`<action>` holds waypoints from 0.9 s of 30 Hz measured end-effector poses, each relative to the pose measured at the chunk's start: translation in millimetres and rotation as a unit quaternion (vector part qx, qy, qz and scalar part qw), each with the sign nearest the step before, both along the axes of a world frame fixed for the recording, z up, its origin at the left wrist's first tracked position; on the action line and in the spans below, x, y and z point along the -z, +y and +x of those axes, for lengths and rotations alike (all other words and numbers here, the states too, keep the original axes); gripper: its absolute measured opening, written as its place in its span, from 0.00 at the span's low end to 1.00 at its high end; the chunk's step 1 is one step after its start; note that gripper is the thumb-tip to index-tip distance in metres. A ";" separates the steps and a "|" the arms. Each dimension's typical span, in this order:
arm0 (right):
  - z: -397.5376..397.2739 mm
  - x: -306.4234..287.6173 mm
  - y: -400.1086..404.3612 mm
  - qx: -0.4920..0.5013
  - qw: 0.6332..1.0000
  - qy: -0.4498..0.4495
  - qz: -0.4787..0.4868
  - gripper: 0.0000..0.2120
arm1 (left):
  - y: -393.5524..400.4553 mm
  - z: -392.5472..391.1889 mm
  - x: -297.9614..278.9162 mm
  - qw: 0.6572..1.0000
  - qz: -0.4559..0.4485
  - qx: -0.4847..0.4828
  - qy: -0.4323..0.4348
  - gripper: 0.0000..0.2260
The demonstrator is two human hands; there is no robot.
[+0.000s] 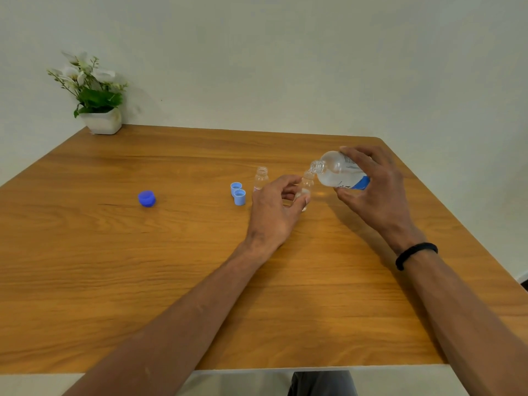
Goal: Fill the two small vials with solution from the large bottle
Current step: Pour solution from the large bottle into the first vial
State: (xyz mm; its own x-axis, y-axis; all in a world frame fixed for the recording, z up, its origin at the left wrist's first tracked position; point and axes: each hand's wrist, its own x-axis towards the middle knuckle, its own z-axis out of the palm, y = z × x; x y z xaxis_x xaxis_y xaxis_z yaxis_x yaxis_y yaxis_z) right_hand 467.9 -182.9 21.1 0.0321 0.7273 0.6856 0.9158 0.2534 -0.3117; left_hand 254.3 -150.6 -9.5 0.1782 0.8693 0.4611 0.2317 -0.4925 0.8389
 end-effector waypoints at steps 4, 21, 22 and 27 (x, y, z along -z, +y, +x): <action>-1.1 0.1 -0.7 -0.001 1.000 0.004 0.002 0.35 | 0.1 0.4 0.2 1.000 -0.001 0.000 -0.002 0.19; 2.2 2.5 2.1 0.002 1.000 -0.002 0.001 0.36 | 1.1 0.3 0.9 1.000 0.000 -0.006 0.003 0.20; 1.8 2.3 1.7 0.003 1.000 -0.001 0.000 0.36 | 1.2 0.3 1.0 1.000 -0.001 -0.005 0.001 0.20; 1.1 1.8 0.8 0.002 1.000 -0.004 0.002 0.36 | 0.3 0.4 0.0 1.000 -0.002 -0.003 -0.002 0.19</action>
